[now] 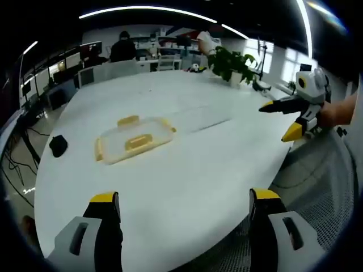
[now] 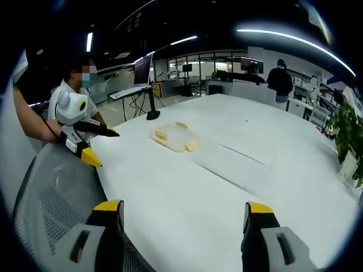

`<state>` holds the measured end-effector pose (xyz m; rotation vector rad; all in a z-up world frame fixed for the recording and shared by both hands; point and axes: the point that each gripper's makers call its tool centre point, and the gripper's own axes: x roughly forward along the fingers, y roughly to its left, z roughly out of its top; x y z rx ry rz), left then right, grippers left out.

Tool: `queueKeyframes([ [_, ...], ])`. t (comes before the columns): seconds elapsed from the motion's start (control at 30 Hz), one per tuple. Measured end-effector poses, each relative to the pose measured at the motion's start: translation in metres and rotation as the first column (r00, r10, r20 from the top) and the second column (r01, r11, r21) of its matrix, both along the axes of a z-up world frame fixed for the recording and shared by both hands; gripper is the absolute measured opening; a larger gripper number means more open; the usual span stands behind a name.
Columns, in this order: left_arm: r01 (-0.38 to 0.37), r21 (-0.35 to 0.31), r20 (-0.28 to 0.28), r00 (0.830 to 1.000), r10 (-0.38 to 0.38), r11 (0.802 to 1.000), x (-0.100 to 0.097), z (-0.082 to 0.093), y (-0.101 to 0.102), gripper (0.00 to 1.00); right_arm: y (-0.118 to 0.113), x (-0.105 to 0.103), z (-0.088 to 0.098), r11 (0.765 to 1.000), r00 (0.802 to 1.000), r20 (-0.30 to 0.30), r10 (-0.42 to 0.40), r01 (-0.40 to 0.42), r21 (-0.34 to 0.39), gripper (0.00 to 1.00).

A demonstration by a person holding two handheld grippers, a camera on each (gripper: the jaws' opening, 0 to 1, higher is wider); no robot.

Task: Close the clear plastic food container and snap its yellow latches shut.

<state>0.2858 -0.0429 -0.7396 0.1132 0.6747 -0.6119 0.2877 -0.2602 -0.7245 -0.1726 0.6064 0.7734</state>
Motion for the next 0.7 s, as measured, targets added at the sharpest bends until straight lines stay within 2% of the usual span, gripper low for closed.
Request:
queueKeyframes([
  [0.5,0.016,0.003,0.011,1.0,-0.016,1.0,-0.0001,0.0018,-0.0019,0.93,0.0025,-0.0021,-0.0006,1.0,1.0,-0.001,0.017,-0.017,-0.009,0.86],
  [0.7,0.008,-0.028,0.031,0.999,-0.007,1.0,0.0015,0.0094,-0.0017,0.93,0.0028,-0.0019,0.0015,1.0,1.0,0.014,0.022,-0.022,-0.009,0.86],
])
